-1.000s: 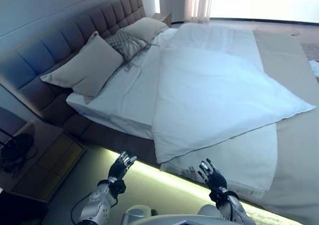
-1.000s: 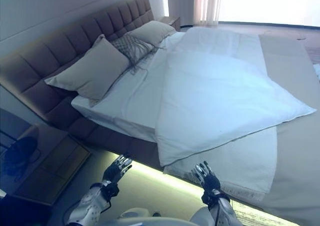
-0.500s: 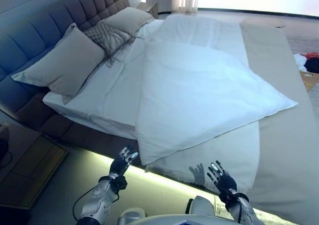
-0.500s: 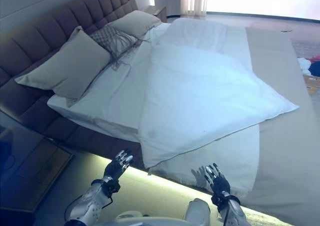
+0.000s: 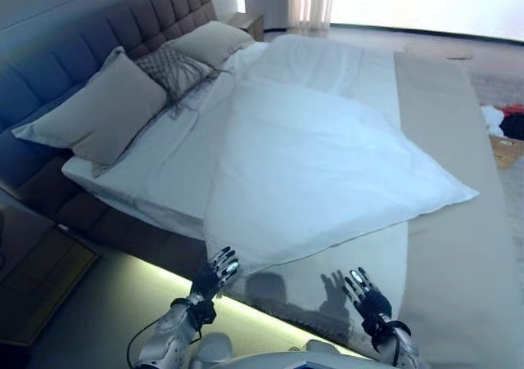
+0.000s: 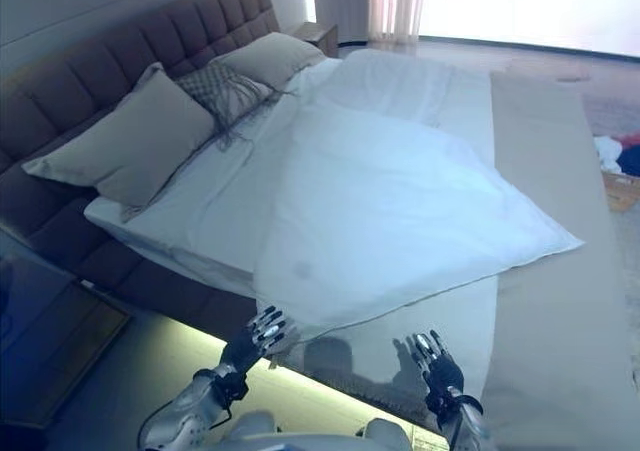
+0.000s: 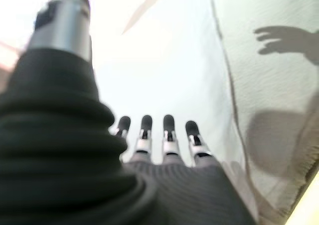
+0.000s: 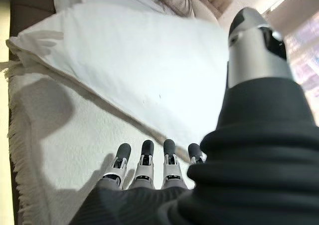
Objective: Make the bed neatly
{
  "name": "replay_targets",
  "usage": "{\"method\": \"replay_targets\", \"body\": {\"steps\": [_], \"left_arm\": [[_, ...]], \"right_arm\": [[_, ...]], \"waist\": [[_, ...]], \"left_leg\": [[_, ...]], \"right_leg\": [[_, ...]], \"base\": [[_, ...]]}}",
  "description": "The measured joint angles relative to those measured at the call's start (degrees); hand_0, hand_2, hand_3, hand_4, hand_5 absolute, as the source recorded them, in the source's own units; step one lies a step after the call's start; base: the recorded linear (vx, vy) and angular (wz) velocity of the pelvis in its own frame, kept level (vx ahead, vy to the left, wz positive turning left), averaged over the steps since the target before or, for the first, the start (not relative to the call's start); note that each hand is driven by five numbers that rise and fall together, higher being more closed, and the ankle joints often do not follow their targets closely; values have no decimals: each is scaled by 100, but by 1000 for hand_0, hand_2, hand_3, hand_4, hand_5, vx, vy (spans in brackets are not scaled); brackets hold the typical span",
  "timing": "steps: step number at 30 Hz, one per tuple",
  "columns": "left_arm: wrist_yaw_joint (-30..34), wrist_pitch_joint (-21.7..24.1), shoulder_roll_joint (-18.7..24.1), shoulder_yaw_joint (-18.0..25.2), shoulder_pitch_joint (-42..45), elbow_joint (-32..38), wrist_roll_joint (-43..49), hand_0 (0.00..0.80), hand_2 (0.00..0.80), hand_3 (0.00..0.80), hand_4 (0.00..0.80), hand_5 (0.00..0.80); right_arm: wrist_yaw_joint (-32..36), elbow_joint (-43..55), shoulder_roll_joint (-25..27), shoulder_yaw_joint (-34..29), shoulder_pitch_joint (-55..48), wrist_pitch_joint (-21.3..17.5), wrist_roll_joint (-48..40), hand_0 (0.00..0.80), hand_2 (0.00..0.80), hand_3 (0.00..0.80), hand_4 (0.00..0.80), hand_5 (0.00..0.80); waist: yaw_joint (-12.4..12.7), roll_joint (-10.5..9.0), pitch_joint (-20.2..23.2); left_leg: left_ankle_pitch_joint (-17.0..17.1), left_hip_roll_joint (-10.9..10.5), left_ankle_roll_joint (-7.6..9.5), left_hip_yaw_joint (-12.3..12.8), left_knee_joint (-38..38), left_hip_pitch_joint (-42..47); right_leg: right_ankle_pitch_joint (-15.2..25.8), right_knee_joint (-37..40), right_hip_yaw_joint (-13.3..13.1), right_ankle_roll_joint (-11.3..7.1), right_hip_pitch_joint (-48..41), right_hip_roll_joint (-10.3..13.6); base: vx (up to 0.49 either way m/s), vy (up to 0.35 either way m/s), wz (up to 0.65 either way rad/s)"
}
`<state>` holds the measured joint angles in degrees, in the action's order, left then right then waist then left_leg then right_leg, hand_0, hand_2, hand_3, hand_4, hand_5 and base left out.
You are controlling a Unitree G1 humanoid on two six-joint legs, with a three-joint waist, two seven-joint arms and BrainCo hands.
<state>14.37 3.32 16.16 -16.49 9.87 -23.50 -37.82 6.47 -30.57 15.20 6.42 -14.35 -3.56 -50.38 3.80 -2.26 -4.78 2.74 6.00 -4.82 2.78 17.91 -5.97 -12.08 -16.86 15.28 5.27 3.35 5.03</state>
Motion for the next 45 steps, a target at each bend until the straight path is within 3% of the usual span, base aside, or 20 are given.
{"method": "replay_targets", "body": {"steps": [4,6,9,10,11,12,14,18,20,23,27,32,34,36,39,40,41,42,43,45], "left_arm": [[101,-20,-29,11,43,-12,66,0,0,0,0,0],[118,-23,-78,11,61,-57,105,0,0,0,0,0],[156,-27,-162,12,64,-150,105,0,0,0,0,0],[195,-28,-163,24,60,-151,105,0,0,0,0,0],[223,-29,-157,80,51,-157,105,0,0,0,0,0],[279,-28,-140,168,37,-158,106,0,0,0,0,0],[366,-24,-80,275,39,-159,115,0,0,0,0,0],[353,-30,68,440,-7,-30,226,0,0,0,0,0],[325,-14,154,449,36,-14,222,0,0,0,0,0],[126,-13,170,443,29,-11,212,0,0,0,0,0],[-135,47,169,607,47,-17,205,0,0,0,0,0],[-281,99,159,878,81,-30,202,0,0,0,0,0],[-272,99,106,873,-30,-102,207,0,0,0,0,0],[-199,87,60,872,-36,-110,215,0,0,0,0,0],[-124,-10,20,816,-36,-107,300,0,0,0,0,0],[-87,-70,18,797,-34,-110,380,0,0,0,0,0],[-69,-125,12,740,-26,-112,464,0,0,0,0,0],[-42,-153,6,633,-36,-114,508,0,0,0,0,0],[-27,-159,25,621,-65,-114,537,0,0,0,0,0],[-76,-175,131,613,-101,-130,546,0,0,0,0,0]], "right_arm": [[-130,100,14,52,-25,1,-60,0,0,0,0,0],[-139,103,17,65,-44,1,-50,0,0,0,0,0],[-173,103,90,62,-156,8,-36,0,0,0,0,0],[-191,98,132,90,-182,9,-36,0,0,0,0,0],[-197,114,146,129,-198,9,-35,0,0,0,0,0],[-201,117,116,153,-191,4,-36,0,0,0,0,0],[-207,180,78,290,-183,-16,-16,0,0,0,0,0],[-320,313,-279,319,-174,-25,150,0,0,0,0,0],[-316,315,-393,364,-92,-54,247,0,0,0,0,0],[-324,314,-438,382,-81,-75,302,0,0,0,0,0],[-212,178,-397,402,39,-82,296,0,0,0,0,0],[-74,124,-232,486,190,24,293,0,0,0,0,0],[-110,112,-145,505,230,44,288,0,0,0,0,0],[-250,72,-94,571,366,20,165,0,0,0,0,0],[-382,58,-134,410,456,-63,-23,0,0,0,0,0],[-425,42,-203,345,477,-87,-86,0,0,0,0,0],[-490,-7,-239,236,484,-108,-109,0,0,0,0,0],[-556,-144,-216,137,508,-121,-110,0,0,0,0,0],[-612,-382,-254,95,547,-116,-119,0,0,0,0,0],[-619,-935,-406,112,681,-104,-186,0,0,0,0,0]], "waist": [[43,199,-108],[46,338,-159],[39,544,-123],[37,629,-108],[27,561,-158],[31,444,-208],[53,300,-205],[337,259,-214],[397,275,-172],[465,274,-91],[661,164,125],[706,115,178],[810,87,156],[822,103,134],[827,153,60],[819,124,30],[811,76,-2],[771,129,-18],[763,145,-47],[821,173,-161]], "left_leg": [[105,257,63,-226,-1077,24],[311,391,23,-283,-1155,-28],[426,502,151,-184,-1151,-55],[367,465,9,-75,-1149,47],[215,329,-197,42,-1191,194],[161,134,-270,161,-1249,310],[26,-191,-163,281,-1222,369],[-342,-478,29,531,-953,518],[-415,-538,50,527,-917,536],[-405,-486,40,519,-940,506],[-370,-202,-18,532,-972,423],[-246,156,-54,503,-1018,379],[-117,172,95,491,-940,232],[-33,196,206,483,-912,142],[-39,98,209,499,-858,131],[-144,-65,258,489,-755,130],[-378,-362,433,505,-546,151],[-679,-521,576,518,-433,184],[-769,-535,276,461,-565,358],[-736,-510,195,325,-790,659]], "right_leg": [[-21,245,-69,-26,-368,-309],[-116,217,-138,-118,-514,-329],[-402,-135,-280,-354,-536,-226],[-587,-384,-318,-502,-503,-117],[-754,-609,-348,-652,-487,75],[-872,-771,-387,-777,-478,325],[-990,-930,-395,-987,-447,745],[-1071,-1164,-286,-1219,-479,1213],[-1110,-1195,-300,-1236,-458,1296],[-1095,-1103,-289,-1220,-450,1215],[-980,-964,-234,-1122,-302,962],[-870,-734,-53,-936,-322,602],[-839,-731,79,-882,-220,589],[-818,-740,246,-836,-176,623],[-876,-858,301,-852,-205,734],[-940,-1033,300,-917,-162,917],[-1003,-1299,332,-1005,-142,1176],[-1003,-1848,322,-1029,-1,1372],[-951,-2268,275,-1045,119,1518],[-913,-2439,153,-1035,133,1523]], "base": [[338,198,-19],[380,254,-24],[314,261,-19],[282,299,-4],[269,299,-1],[318,312,1],[283,225,-8],[186,216,-27],[78,41,-25],[9,-106,-3],[18,-114,-23],[-22,-60,-14],[-98,62,-3],[27,192,6],[163,257,17],[219,306,17],[212,194,25],[194,35,34],[161,-91,33],[90,-216,10]]}}
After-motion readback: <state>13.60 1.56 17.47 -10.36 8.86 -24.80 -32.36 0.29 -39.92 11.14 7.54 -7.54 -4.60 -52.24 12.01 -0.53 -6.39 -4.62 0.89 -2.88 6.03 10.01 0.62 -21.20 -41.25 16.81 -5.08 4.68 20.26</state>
